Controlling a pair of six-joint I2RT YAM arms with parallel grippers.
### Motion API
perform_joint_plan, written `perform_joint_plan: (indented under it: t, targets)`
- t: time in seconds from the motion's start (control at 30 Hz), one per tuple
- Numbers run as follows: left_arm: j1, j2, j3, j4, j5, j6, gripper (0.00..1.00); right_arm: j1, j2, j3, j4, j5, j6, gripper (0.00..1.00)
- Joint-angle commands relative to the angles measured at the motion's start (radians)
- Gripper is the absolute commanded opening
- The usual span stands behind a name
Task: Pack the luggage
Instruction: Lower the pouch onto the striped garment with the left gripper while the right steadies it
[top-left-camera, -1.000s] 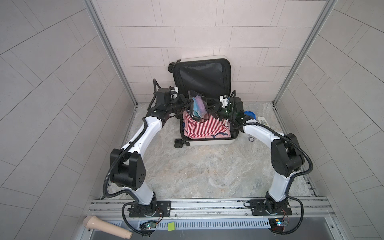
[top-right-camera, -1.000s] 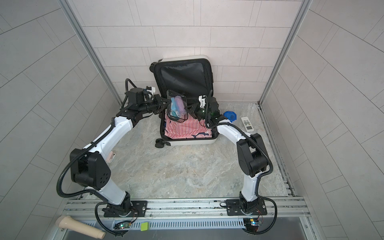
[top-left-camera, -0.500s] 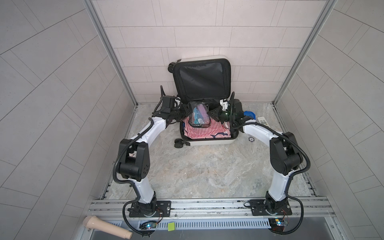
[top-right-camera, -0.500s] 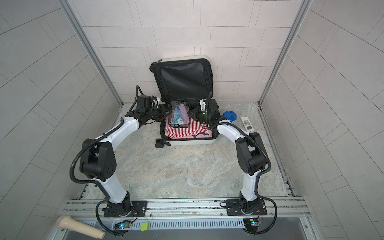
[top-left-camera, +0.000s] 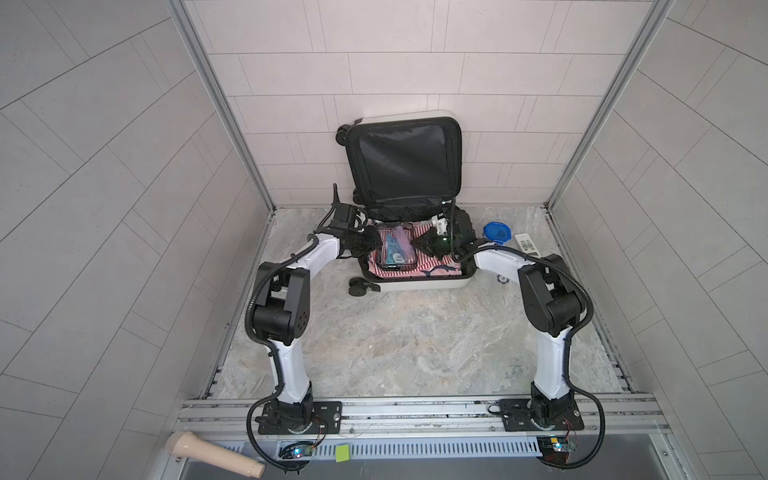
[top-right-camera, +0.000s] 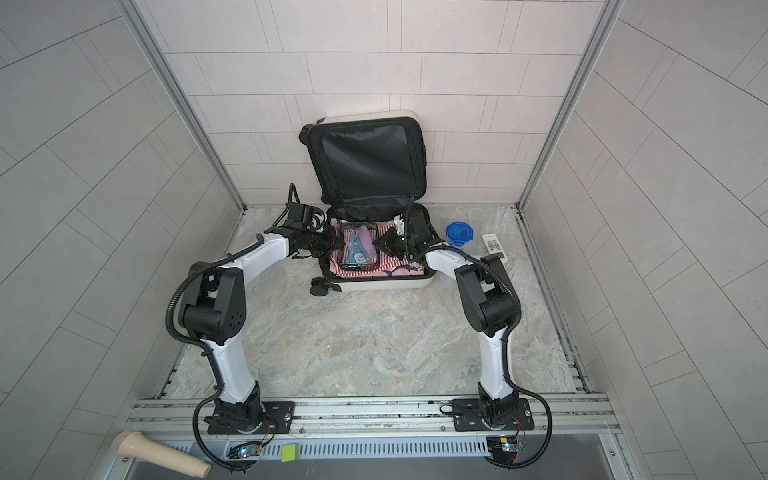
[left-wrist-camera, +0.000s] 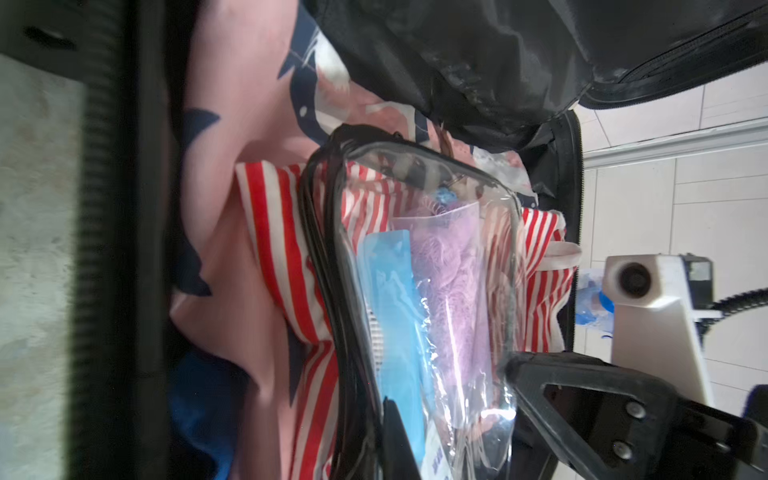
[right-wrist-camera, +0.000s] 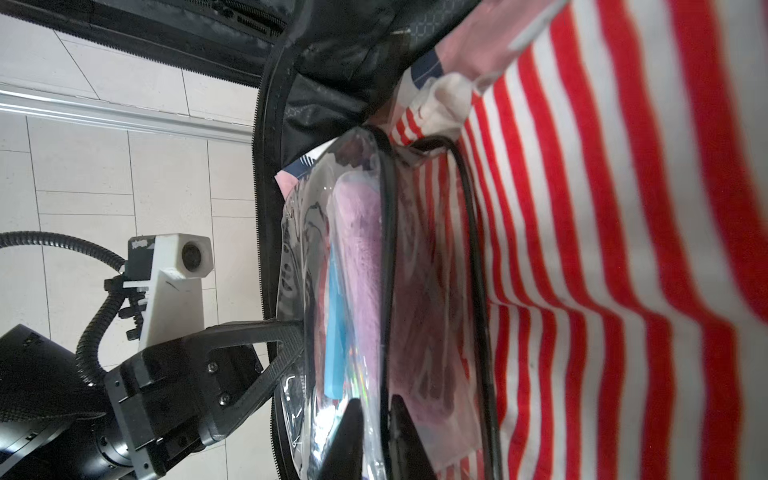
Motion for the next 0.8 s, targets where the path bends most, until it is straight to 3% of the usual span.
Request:
perform_joint_plan:
  t: [0.0,0.17,0.23,0.37,0.47,0.6,0.77]
  targets:
    - [-0.008,0.034,0.018,-0.075,-0.040,0.060,0.00,0.017,0.021,0.032,-0.011,-0.007,-0.035,0.15]
    - [-0.009,0.010,0.016,-0.123,-0.103,0.074,0.02,0.017,0.010,0.044,-0.069,0.010,-0.079,0.16]
    - [-0.009,-0.009,0.016,-0.134,-0.113,0.080,0.12,0.018,0.000,0.055,-0.108,0.019,-0.108,0.19]
    - [-0.010,-0.061,0.021,-0.160,-0.141,0.093,0.39,0.019,-0.032,0.080,-0.205,0.051,-0.181,0.35]
    - [-0.012,-0.100,0.030,-0.180,-0.160,0.100,0.47,0.019,-0.060,0.101,-0.288,0.084,-0.238,0.48]
    - [-0.018,-0.147,0.051,-0.225,-0.203,0.115,0.49,0.018,-0.094,0.132,-0.413,0.142,-0.314,0.55]
    - [-0.039,-0.188,0.073,-0.271,-0.257,0.134,0.49,0.019,-0.144,0.138,-0.495,0.195,-0.375,0.57]
